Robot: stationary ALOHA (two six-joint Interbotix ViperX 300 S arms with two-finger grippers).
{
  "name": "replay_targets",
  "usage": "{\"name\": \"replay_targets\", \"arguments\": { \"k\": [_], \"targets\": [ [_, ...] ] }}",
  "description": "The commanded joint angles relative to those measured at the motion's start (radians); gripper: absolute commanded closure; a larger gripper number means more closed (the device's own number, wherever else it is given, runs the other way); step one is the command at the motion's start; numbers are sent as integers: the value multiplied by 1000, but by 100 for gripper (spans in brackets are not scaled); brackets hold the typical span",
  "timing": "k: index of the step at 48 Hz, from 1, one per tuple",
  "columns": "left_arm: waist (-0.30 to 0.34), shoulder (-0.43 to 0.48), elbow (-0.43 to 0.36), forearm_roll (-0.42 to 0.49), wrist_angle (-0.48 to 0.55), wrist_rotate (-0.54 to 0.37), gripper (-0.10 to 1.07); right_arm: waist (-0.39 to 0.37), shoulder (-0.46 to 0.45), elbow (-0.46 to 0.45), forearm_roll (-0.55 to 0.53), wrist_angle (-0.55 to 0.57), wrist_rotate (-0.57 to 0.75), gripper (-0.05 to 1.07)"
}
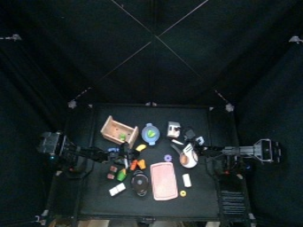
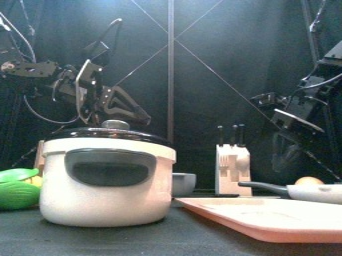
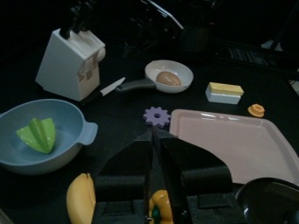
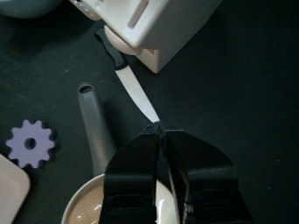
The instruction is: Grab pairing knife handle
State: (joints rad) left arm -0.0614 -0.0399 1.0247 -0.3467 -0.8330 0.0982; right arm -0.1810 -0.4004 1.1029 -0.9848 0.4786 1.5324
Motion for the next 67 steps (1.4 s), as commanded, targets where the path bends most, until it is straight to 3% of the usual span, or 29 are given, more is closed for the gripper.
{"name": "replay_targets", "arguments": {
  "k": [1,9,25,67],
  "targets": [
    [-2,-2,-9,-2,-8,0,44,-5,9,-8,-43,-17,2,54],
    [-2,0,-9,-9,-9,0,44,-6,52,-15,-84,-81,0,49],
    [-2,0,-9,-11,-8,0,44,-49,150,-31,-106,-140,0,26],
    [-2,2,-3,-21,-8,0,44,-120,284,-72,-161,-202,0,26]
  ]
}}
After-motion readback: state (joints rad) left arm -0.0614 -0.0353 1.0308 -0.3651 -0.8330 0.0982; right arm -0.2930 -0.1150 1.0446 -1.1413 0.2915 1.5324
